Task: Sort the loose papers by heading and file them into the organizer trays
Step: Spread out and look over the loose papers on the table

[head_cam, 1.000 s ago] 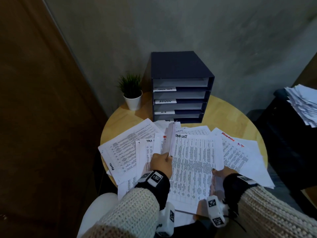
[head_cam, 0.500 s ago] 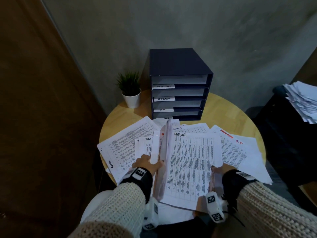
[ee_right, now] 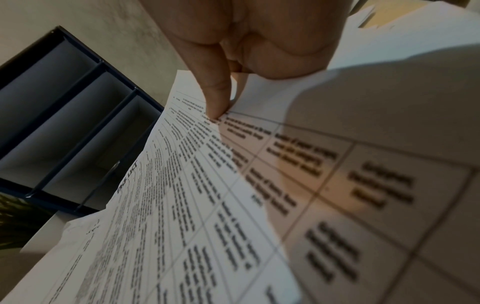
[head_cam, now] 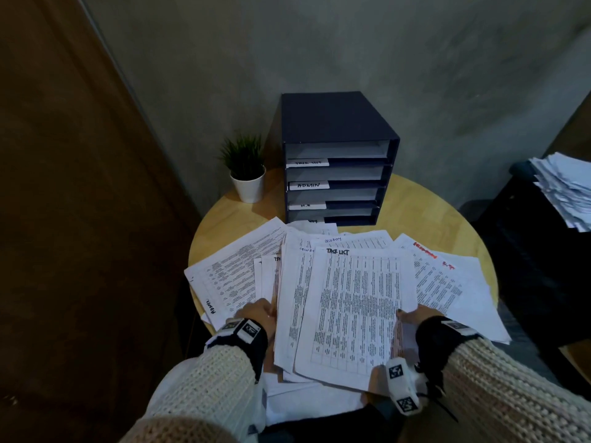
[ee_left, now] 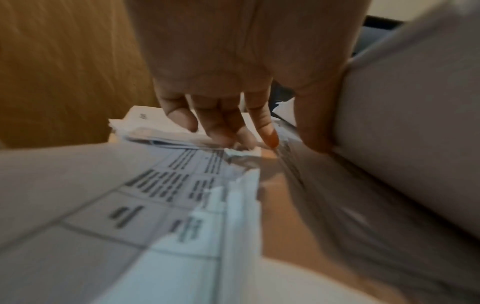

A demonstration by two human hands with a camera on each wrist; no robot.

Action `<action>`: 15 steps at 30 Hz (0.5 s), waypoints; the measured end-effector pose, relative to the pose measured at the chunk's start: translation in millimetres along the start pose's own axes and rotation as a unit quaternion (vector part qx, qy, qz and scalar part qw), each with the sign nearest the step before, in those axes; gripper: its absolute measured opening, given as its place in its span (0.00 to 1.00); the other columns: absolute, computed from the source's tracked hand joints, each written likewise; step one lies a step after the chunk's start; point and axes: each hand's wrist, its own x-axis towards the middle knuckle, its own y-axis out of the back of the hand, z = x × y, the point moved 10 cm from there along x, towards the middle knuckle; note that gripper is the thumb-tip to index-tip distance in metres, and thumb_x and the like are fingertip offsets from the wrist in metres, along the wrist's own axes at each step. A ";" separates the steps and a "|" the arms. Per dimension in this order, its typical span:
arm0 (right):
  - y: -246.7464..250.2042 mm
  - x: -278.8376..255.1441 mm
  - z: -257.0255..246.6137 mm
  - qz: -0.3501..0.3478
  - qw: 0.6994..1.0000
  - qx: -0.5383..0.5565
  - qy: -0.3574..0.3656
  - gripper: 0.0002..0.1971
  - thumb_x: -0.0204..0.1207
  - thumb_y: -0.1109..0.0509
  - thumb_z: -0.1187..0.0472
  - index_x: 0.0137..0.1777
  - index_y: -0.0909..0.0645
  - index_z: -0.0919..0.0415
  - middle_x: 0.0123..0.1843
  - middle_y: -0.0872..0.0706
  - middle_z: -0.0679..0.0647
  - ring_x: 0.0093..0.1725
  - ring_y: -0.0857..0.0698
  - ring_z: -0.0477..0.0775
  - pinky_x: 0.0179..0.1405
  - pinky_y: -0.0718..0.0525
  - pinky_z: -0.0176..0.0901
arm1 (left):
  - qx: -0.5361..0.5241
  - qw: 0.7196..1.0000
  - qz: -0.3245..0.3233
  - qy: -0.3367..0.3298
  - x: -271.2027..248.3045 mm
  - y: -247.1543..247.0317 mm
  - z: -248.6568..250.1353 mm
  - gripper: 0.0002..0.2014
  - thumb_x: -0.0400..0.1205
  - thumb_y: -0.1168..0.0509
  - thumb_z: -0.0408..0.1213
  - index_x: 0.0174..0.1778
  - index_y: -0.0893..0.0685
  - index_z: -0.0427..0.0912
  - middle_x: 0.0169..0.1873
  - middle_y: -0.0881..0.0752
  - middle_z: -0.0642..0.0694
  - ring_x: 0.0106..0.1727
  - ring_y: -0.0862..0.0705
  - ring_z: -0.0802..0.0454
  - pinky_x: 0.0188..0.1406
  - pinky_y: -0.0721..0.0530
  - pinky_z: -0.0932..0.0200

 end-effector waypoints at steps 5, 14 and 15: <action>-1.6 0.7 0.9 -0.001 1.000 -0.004 -0.005 0.30 0.86 0.45 0.47 0.82 0.42 0.64 0.74 0.24 0.60 0.71 0.22 0.59 0.71 0.26 0.47 | -0.045 0.999 0.002 -0.012 2.5 -2.9 30.5 0.18 0.85 0.47 0.41 0.68 0.22 0.40 0.67 0.23 0.36 0.66 0.21 0.39 0.67 0.22 0.53; -7.1 16.8 4.0 0.005 1.000 0.018 -0.002 0.32 0.85 0.43 0.48 0.82 0.42 0.66 0.74 0.23 0.63 0.72 0.22 0.62 0.74 0.26 0.51 | -0.091 0.991 0.085 -0.053 -3.1 8.6 58.0 0.20 0.83 0.40 0.44 0.70 0.23 0.44 0.65 0.22 0.41 0.66 0.24 0.42 0.67 0.24 0.54; -7.6 16.5 3.7 0.003 1.000 0.017 -0.001 0.31 0.85 0.43 0.48 0.81 0.41 0.66 0.74 0.23 0.63 0.72 0.23 0.62 0.75 0.26 0.51 | -0.090 0.989 0.097 -0.065 -5.0 9.6 60.9 0.19 0.82 0.40 0.40 0.70 0.23 0.45 0.66 0.23 0.42 0.67 0.25 0.43 0.67 0.25 0.55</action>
